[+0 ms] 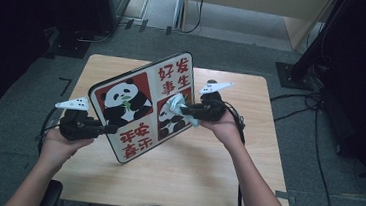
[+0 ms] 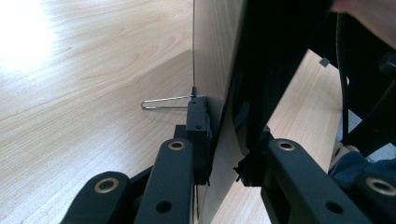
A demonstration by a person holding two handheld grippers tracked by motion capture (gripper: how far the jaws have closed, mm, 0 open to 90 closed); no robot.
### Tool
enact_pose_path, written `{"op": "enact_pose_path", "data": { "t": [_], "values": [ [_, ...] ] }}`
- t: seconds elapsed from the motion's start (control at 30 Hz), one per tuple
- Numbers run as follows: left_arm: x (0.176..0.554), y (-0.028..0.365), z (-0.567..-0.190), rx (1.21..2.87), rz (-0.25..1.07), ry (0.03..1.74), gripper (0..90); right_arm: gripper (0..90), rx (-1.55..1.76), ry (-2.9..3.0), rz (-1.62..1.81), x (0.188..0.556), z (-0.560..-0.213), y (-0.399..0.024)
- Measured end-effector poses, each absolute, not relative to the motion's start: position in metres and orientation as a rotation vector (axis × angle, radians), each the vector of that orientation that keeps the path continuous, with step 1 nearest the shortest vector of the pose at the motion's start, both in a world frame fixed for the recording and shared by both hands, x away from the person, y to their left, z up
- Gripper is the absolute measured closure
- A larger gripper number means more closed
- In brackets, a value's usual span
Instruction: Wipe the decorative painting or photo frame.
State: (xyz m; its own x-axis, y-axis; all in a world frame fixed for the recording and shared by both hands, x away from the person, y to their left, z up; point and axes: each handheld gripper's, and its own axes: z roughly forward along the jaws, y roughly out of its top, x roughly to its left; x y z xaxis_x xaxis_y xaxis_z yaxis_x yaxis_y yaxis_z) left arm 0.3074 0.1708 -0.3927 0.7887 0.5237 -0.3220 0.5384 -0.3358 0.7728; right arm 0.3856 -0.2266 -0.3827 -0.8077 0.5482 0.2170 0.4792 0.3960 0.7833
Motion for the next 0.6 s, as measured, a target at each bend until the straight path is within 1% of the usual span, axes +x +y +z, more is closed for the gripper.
{"op": "enact_pose_path", "data": {
  "t": [0.37, 0.6],
  "values": [
    [0.307, 0.171, -0.393, 1.999, -0.020, 0.795, 78.4, 80.8, 0.839, 2.505, 1.429, 0.397, -0.318, -0.203],
    [0.307, 0.170, -0.392, 2.001, -0.018, 0.794, 78.4, 80.8, 0.782, 2.487, 1.431, 0.402, -0.286, -0.186]
  ]
}}
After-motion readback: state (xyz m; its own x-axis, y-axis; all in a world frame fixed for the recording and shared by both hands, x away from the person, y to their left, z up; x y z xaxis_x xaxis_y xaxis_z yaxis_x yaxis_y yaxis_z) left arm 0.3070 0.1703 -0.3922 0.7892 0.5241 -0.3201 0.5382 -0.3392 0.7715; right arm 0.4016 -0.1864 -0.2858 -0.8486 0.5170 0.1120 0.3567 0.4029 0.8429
